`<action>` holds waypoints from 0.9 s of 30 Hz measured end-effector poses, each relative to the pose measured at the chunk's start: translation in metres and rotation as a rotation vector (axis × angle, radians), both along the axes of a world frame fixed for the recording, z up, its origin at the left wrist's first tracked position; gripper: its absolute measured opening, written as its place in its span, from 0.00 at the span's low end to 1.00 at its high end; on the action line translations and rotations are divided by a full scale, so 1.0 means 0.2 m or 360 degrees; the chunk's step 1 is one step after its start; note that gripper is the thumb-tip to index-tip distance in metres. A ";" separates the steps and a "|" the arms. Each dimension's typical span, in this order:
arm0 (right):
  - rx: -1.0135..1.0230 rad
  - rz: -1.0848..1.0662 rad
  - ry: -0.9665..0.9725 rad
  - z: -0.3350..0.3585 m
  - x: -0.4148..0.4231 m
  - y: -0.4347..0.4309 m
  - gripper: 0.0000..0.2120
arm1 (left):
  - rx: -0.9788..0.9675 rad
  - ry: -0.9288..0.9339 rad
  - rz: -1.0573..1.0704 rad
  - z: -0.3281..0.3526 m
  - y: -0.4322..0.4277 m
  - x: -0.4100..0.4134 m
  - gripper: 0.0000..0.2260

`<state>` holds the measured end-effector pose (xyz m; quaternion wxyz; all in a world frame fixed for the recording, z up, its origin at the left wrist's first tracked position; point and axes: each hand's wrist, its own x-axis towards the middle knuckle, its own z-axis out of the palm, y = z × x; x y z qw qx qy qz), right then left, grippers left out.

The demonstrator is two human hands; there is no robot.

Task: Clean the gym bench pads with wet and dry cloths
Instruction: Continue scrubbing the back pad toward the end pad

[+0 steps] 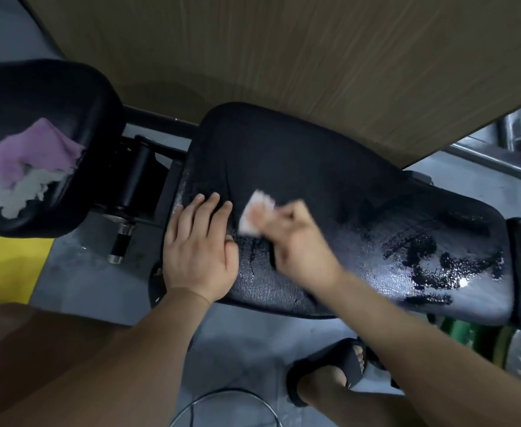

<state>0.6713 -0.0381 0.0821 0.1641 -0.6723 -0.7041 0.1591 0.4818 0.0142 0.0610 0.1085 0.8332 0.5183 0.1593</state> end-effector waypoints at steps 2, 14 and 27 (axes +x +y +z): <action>-0.0028 0.0322 -0.0013 0.01 -0.01 -0.16 0.31 | -0.0006 -0.0030 0.0001 0.00 0.00 0.00 0.25; -0.0042 -0.0132 0.0037 0.08 -0.09 0.24 0.25 | -0.0365 -0.0613 0.0100 0.12 0.03 -0.07 0.14; 0.0033 -0.0325 -0.0029 0.02 -0.19 0.24 0.26 | -0.0873 -0.0202 0.0098 0.27 0.09 -0.34 0.31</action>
